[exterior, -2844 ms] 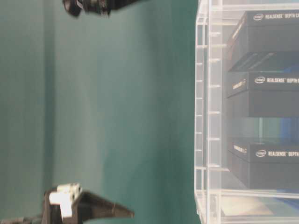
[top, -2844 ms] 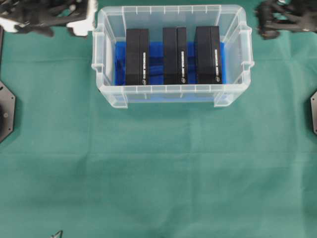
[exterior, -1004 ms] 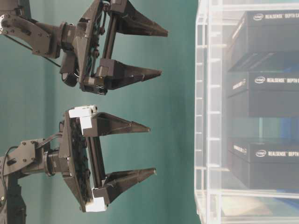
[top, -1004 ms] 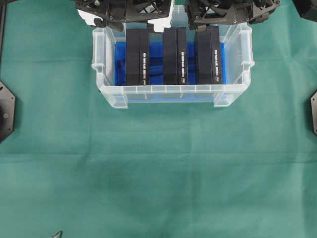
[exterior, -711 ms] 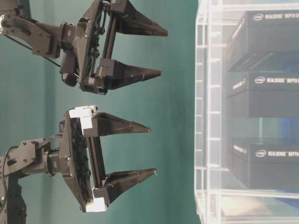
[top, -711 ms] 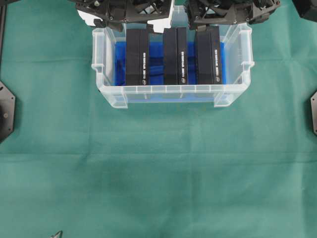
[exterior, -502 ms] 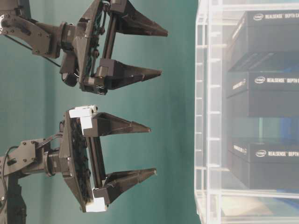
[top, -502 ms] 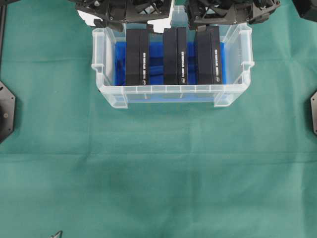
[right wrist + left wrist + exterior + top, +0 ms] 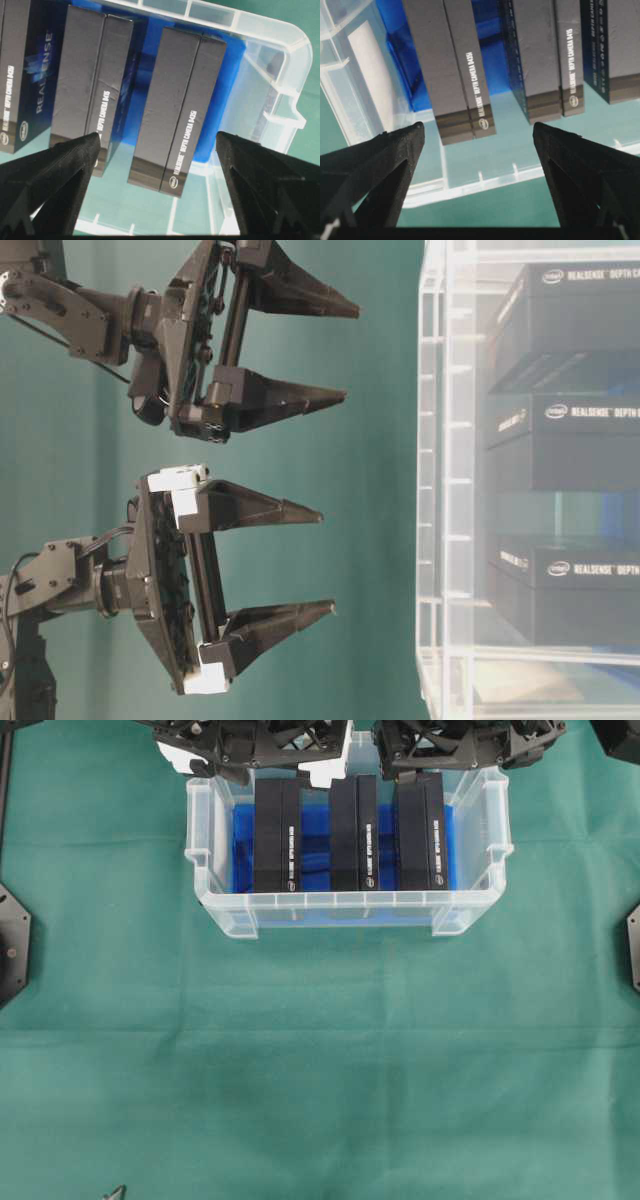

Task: Take the box out of the case with both arms.
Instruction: 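Lower both open grippers around the left and right boxes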

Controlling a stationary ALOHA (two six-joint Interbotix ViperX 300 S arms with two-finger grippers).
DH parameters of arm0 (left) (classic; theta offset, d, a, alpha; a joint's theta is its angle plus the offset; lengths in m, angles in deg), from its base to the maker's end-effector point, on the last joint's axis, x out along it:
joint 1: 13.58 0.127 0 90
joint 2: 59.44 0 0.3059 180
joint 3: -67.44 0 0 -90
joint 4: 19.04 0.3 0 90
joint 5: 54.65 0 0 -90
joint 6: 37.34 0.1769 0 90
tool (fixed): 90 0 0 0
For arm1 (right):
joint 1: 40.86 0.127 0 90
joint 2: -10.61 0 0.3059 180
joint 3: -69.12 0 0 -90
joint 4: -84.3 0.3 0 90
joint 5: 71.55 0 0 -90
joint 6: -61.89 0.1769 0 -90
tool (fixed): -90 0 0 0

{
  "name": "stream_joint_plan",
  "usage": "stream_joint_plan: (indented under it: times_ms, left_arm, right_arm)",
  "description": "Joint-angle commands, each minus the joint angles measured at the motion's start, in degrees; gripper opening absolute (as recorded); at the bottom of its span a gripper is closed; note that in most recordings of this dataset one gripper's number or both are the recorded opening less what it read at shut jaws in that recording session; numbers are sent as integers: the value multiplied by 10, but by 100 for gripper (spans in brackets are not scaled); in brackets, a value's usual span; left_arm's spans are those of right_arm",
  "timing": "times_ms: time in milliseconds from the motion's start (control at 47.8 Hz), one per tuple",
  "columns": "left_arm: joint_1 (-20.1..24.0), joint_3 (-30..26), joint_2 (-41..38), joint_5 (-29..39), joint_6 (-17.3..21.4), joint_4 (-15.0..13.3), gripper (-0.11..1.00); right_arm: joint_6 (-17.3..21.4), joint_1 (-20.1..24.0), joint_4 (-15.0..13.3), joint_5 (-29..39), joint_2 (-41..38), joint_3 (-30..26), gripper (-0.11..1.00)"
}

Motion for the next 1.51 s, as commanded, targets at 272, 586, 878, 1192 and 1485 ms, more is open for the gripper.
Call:
stream_joint_plan:
  times_ms: [272,586,878,1192,1485]
  left_arm:
    - [-2,-4,8,-3,-1,2,85]
    - [-5,11,9,-16,-3,2,85]
    - [-9,58,9,-47,-4,12,85]
    - [-7,118,8,-113,-6,13,85]
    - [-2,150,4,-145,-7,13,85]
  right_arm:
    - [1,4,-2,-2,7,-13,95]
    - [1,8,-2,-4,-2,-8,95]
    - [2,10,-4,-14,-7,15,95]
    - [17,10,-6,-70,-10,67,95]
    - [21,10,-7,-114,-22,108,95]
